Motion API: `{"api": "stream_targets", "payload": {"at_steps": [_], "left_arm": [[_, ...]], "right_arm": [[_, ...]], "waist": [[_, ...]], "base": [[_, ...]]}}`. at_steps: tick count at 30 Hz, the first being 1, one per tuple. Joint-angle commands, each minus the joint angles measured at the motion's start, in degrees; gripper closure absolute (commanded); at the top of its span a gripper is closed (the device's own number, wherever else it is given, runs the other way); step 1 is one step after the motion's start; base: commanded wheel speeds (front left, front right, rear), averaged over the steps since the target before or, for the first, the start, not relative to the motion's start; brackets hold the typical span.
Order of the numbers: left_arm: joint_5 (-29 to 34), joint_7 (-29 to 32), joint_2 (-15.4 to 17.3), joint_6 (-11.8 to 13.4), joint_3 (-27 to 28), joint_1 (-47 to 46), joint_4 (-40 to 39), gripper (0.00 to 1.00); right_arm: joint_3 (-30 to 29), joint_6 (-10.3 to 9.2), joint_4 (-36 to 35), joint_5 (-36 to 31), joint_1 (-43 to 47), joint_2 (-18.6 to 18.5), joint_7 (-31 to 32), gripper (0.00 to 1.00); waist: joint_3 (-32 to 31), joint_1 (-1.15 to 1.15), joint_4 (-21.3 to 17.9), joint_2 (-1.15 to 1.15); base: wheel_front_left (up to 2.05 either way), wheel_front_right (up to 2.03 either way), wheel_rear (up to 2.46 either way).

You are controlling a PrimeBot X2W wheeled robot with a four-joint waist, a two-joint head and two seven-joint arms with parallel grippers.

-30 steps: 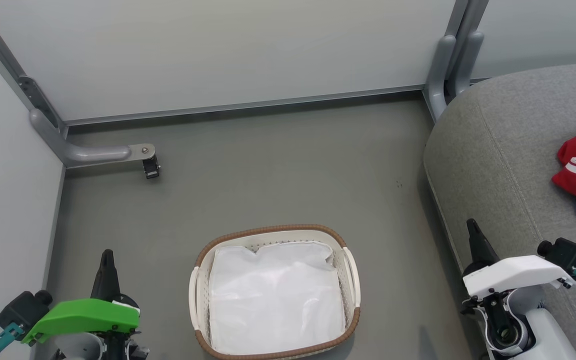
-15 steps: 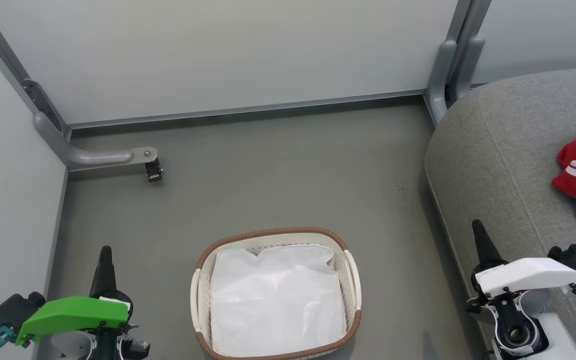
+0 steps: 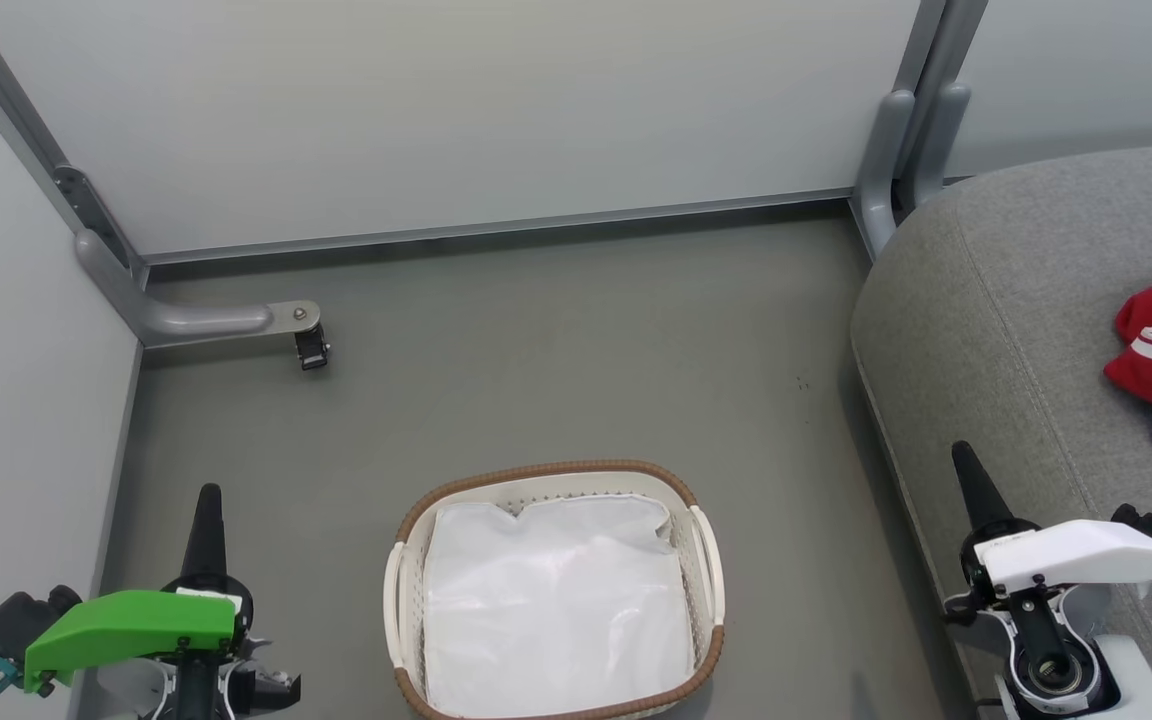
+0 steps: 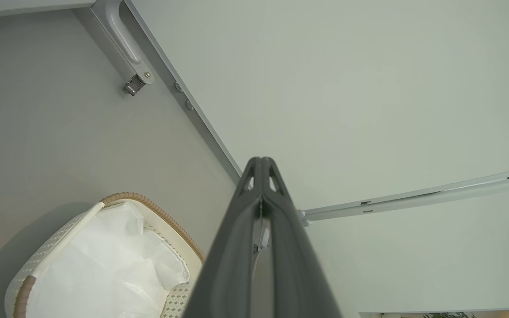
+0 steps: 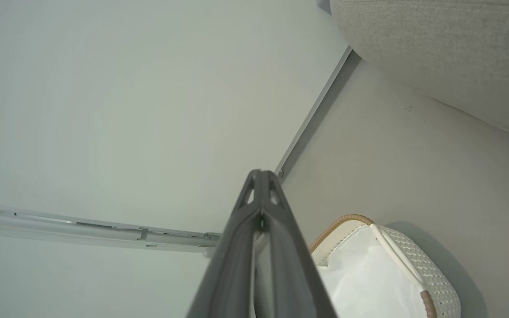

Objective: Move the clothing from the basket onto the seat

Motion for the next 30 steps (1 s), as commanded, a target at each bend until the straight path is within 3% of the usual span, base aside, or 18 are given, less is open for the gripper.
{"api": "stream_targets", "payload": {"at_steps": [1,30], "left_arm": [[-1.61,0.32,0.42,-0.21,0.20,0.28,-0.86,1.00],[-15.01,4.01,0.50,-0.29,1.01,0.60,-3.18,1.00]], "right_arm": [[-0.37,-0.03,-0.95,1.53,0.53,-0.33,0.43,1.00],[-2.22,-0.04,-4.18,15.01,2.64,-0.45,4.15,1.00]], "waist": [[-0.07,0.00,0.03,0.00],[-1.44,0.00,0.50,0.00]], "base": [[0.00,0.00,0.00],[0.00,0.00,0.00]]}}
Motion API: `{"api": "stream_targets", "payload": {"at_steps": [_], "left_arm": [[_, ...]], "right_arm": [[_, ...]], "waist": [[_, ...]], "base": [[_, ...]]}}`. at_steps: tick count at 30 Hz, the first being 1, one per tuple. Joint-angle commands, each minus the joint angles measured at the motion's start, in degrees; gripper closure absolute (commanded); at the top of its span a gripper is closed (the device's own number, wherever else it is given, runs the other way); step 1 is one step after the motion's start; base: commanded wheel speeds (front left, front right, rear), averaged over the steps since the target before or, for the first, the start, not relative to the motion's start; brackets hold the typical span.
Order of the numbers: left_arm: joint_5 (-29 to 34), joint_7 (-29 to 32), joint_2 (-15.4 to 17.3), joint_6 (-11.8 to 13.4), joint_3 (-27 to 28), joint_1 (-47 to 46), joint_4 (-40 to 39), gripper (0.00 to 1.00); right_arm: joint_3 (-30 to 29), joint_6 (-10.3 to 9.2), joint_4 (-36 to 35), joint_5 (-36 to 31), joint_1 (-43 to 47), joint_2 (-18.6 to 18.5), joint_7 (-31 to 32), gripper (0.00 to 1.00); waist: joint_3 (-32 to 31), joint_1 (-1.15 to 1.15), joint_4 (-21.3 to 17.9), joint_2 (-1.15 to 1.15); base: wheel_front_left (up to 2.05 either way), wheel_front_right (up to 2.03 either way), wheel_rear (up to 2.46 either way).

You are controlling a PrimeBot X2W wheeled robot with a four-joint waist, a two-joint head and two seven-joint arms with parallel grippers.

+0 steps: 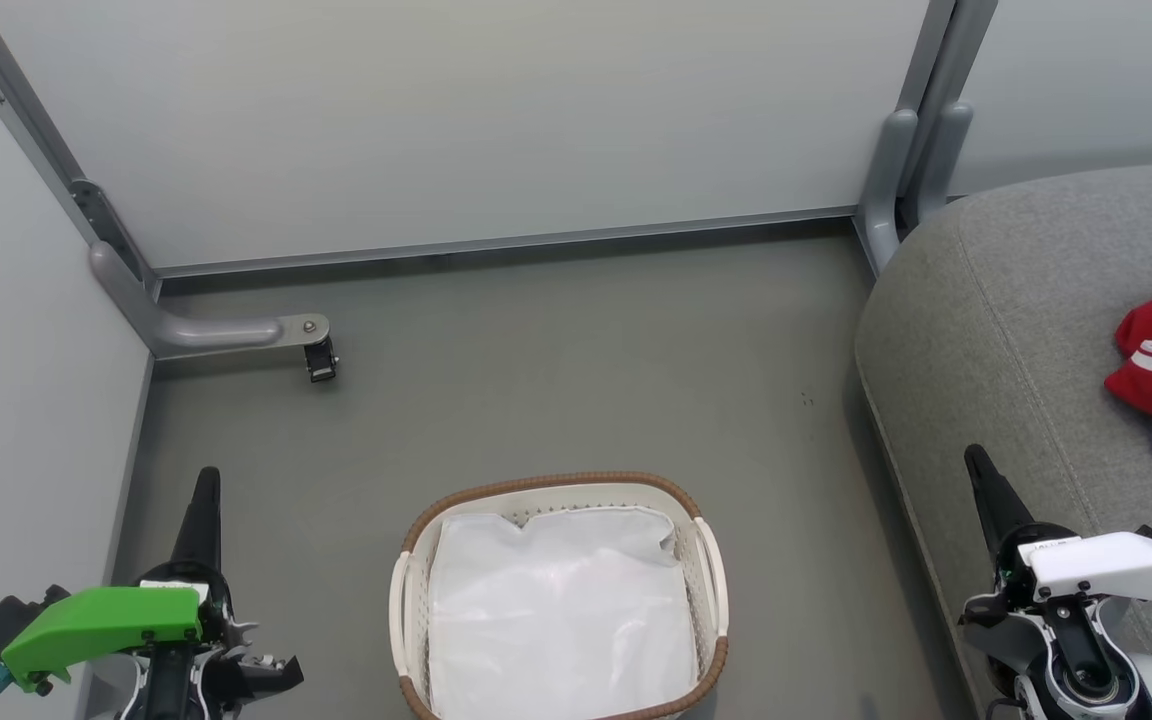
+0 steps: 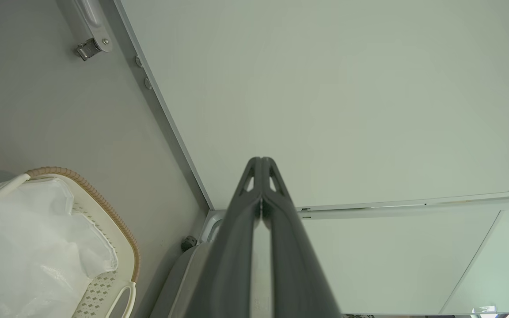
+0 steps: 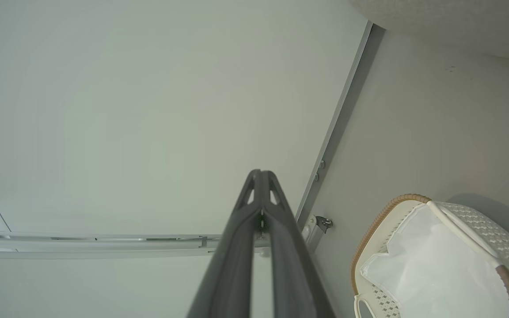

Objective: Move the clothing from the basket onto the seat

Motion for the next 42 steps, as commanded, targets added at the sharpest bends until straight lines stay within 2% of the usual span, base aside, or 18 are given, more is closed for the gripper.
{"api": "stream_targets", "payload": {"at_steps": [1,22,42], "left_arm": [[-1.31,0.37,0.41,-0.28,0.35,0.56,-0.48,1.00],[-9.25,2.56,0.46,-0.34,0.76,0.79,-1.88,1.00],[-9.11,2.58,0.45,-0.34,0.72,0.77,-1.81,1.00]], "right_arm": [[-0.34,-0.03,-0.68,1.24,0.51,-0.35,0.46,1.00],[-1.40,-0.03,-2.56,9.22,1.86,-0.42,2.63,1.00],[-1.36,-0.03,-2.48,9.11,1.88,-0.41,2.62,1.00]], "waist": [[-0.07,0.00,0.03,0.00],[-1.06,0.00,0.37,0.00],[-1.08,0.00,0.38,0.00]], "base": [[0.00,0.00,0.00],[0.00,0.00,0.00],[0.00,0.00,0.00]]}}
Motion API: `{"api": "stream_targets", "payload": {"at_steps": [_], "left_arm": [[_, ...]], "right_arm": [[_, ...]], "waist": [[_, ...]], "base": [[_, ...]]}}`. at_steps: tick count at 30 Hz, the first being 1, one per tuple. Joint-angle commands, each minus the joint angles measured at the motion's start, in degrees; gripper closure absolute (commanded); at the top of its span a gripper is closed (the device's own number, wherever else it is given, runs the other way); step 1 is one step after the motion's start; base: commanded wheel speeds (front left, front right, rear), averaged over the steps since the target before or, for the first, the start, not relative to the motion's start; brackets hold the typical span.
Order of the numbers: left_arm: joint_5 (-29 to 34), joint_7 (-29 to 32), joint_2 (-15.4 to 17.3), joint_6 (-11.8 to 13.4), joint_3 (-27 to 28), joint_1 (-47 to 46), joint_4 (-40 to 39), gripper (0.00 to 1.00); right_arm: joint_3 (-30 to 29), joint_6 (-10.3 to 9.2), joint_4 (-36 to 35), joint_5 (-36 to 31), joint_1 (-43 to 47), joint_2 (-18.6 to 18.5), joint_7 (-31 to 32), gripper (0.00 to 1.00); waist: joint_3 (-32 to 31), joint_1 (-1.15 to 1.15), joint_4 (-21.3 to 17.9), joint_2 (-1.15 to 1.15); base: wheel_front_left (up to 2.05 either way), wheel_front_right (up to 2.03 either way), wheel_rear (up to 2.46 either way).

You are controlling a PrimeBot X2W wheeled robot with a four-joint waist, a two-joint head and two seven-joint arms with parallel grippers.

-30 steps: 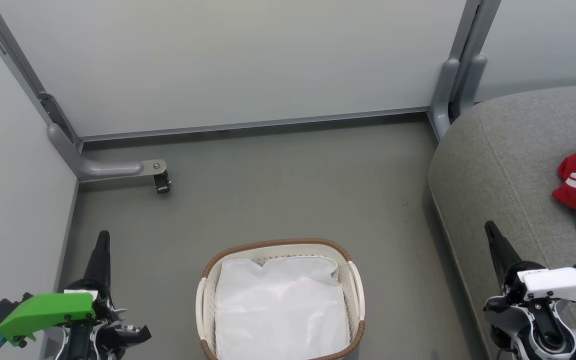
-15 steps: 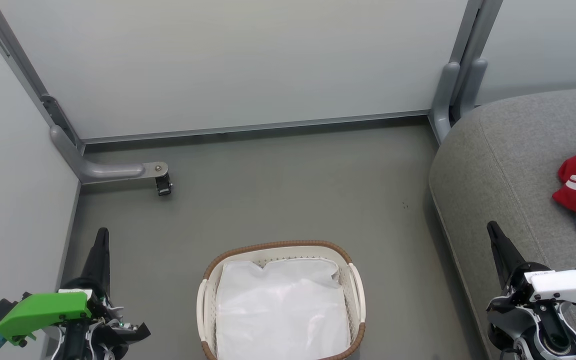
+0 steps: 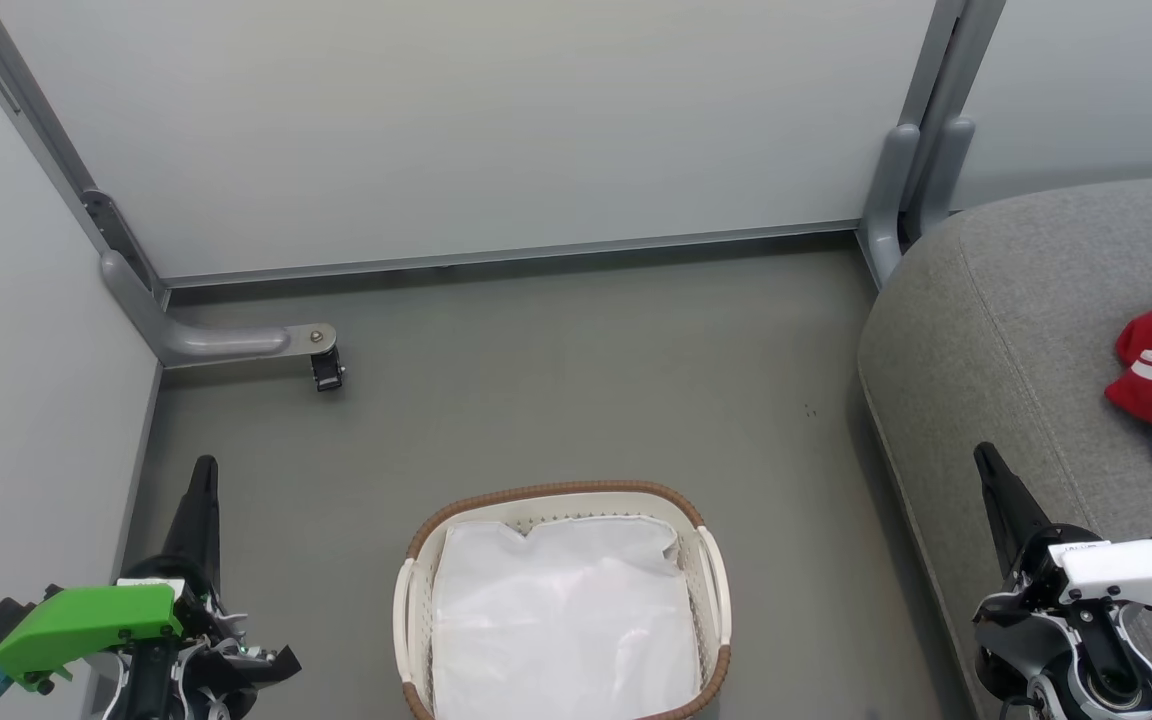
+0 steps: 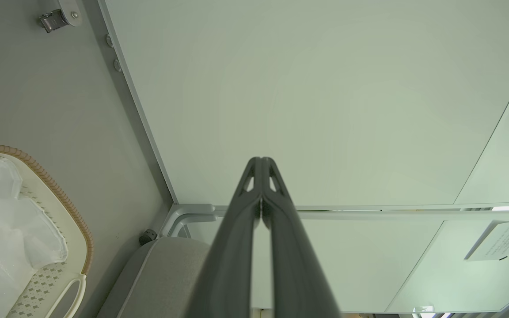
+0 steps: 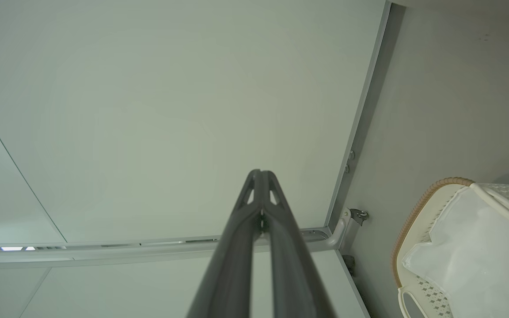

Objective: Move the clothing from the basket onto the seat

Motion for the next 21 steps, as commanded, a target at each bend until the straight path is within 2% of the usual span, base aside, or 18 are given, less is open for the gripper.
{"api": "stream_targets", "payload": {"at_steps": [1,21], "left_arm": [[-0.20,0.25,0.38,-0.34,0.14,0.71,-0.08,1.00],[-0.19,0.25,0.38,-0.34,0.13,0.70,-0.09,1.00]], "right_arm": [[-0.10,-0.02,-0.17,0.21,0.69,-0.34,0.19,1.00],[-0.09,-0.02,-0.17,0.22,0.69,-0.34,0.19,1.00]], "waist": [[0.00,0.00,0.00,0.00],[0.00,0.00,0.00,0.00]], "base": [[0.00,0.00,0.00],[0.00,0.00,0.00]]}}
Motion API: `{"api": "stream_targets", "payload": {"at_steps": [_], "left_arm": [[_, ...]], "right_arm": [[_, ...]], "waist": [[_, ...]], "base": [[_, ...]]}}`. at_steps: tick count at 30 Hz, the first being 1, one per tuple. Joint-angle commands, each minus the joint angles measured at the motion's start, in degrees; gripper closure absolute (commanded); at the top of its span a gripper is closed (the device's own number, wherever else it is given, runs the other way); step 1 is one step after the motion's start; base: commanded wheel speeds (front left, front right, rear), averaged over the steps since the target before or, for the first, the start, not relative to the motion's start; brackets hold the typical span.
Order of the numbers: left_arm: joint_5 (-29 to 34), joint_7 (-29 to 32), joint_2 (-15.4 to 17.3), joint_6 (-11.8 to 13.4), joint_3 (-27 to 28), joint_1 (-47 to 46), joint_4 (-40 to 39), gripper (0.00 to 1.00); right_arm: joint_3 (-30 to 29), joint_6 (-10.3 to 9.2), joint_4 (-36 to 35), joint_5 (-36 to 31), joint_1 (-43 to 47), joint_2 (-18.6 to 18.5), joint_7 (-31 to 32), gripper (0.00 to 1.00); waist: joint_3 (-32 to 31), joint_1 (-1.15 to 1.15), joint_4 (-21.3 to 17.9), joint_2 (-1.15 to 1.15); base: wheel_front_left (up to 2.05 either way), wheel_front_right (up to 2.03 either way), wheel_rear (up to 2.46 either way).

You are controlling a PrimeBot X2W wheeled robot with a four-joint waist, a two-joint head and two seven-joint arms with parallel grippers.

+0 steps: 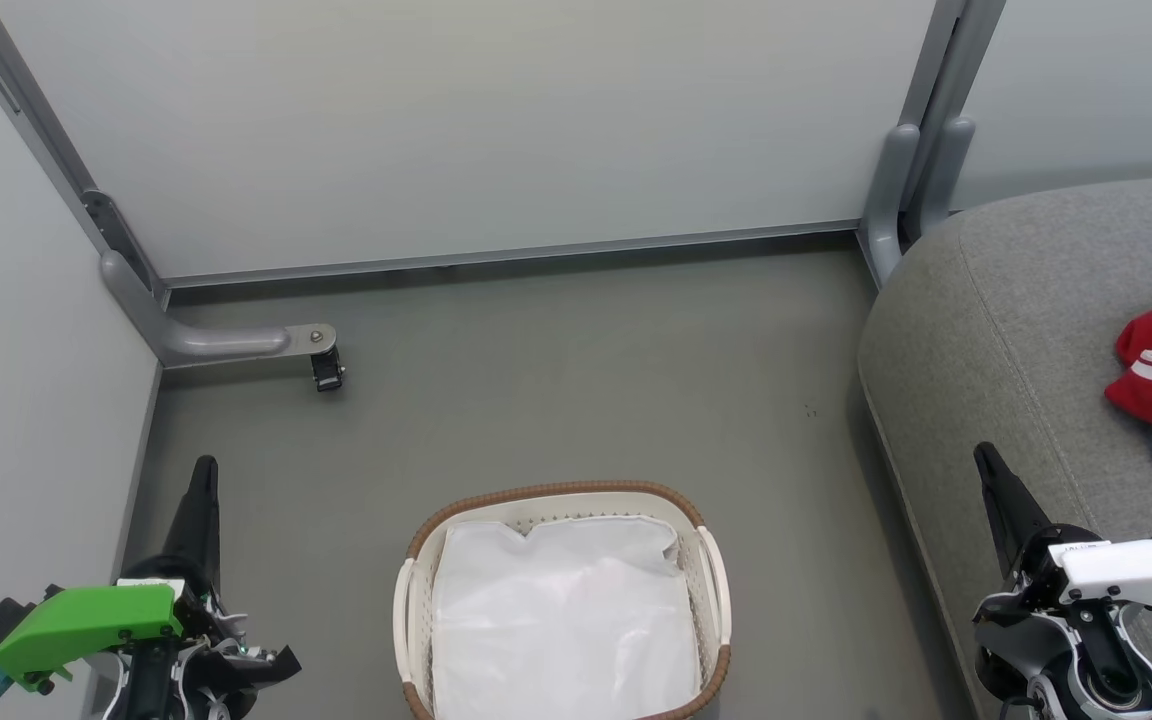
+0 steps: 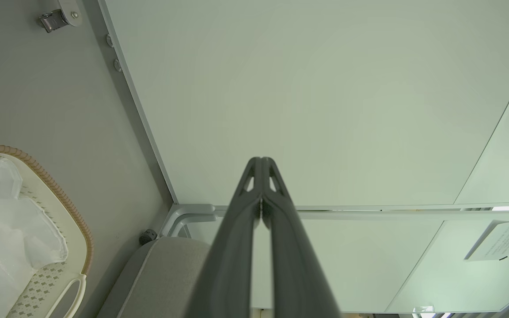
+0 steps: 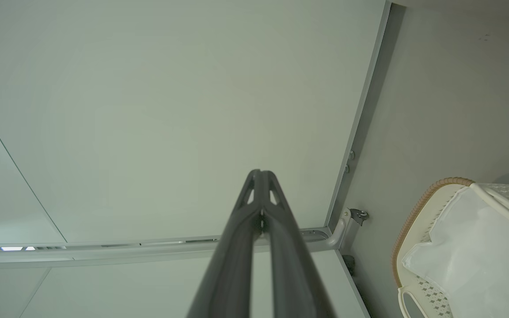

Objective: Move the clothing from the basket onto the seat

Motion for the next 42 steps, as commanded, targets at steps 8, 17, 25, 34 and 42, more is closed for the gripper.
{"api": "stream_targets", "payload": {"at_steps": [8,17,25,34,42], "left_arm": [[-0.19,0.24,0.38,-0.35,0.13,0.69,-0.09,1.00],[-0.19,0.24,0.38,-0.35,0.12,0.69,-0.09,1.00],[-0.19,0.24,0.38,-0.35,0.12,0.69,-0.09,1.00],[-0.19,0.24,0.38,-0.35,0.12,0.69,-0.10,1.00],[-0.19,0.24,0.38,-0.35,0.12,0.69,-0.10,1.00]], "right_arm": [[-0.09,-0.02,-0.17,0.22,0.69,-0.34,0.19,1.00],[-0.09,-0.02,-0.17,0.22,0.69,-0.34,0.19,1.00],[-0.09,-0.02,-0.17,0.22,0.69,-0.34,0.19,1.00],[-0.09,-0.02,-0.17,0.22,0.69,-0.34,0.18,1.00],[-0.09,-0.02,-0.16,0.22,0.69,-0.34,0.18,1.00]], "waist": [[0.00,0.00,0.00,0.00],[0.00,0.00,0.00,0.00],[0.00,0.00,0.00,0.00],[0.00,0.00,0.00,0.00],[0.00,0.00,0.00,0.00]], "base": [[0.00,0.00,0.00],[0.00,0.00,0.00],[0.00,0.00,0.00],[0.00,0.00,0.00],[0.00,0.00,0.00]]}}
